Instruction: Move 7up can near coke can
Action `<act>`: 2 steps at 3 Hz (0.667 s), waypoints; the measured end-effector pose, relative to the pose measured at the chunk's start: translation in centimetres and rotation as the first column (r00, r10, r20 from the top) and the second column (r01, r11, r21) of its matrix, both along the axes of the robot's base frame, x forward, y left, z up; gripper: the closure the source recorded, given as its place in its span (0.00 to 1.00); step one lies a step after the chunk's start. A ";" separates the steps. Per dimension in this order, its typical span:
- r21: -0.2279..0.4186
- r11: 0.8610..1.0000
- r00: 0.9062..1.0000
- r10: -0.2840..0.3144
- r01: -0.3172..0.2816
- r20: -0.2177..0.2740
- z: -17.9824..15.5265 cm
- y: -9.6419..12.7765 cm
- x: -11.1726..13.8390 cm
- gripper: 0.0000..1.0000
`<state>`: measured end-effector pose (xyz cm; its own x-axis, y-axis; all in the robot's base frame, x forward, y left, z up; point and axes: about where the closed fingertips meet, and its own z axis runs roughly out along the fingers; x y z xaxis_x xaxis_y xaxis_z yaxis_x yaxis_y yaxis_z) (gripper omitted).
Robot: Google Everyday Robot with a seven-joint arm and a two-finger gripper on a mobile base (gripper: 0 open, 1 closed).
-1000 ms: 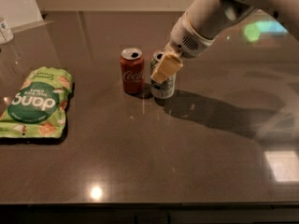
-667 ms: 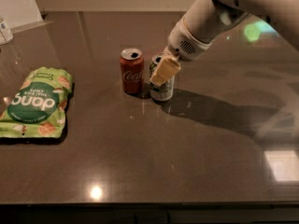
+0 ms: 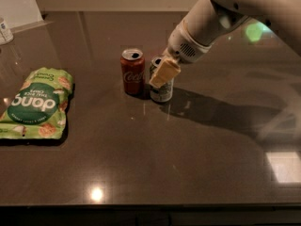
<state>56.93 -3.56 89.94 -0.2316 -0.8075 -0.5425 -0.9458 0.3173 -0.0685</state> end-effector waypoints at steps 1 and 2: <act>0.000 1.000 1.000 0.003 -0.003 -0.001 0.0 0.1 0.0 0.00; -0.001 1.000 1.000 0.003 -0.003 -0.001 0.0 0.1 0.0 0.00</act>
Offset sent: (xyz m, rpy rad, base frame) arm -0.0004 0.0013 -0.0003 -0.0004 0.0005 0.0025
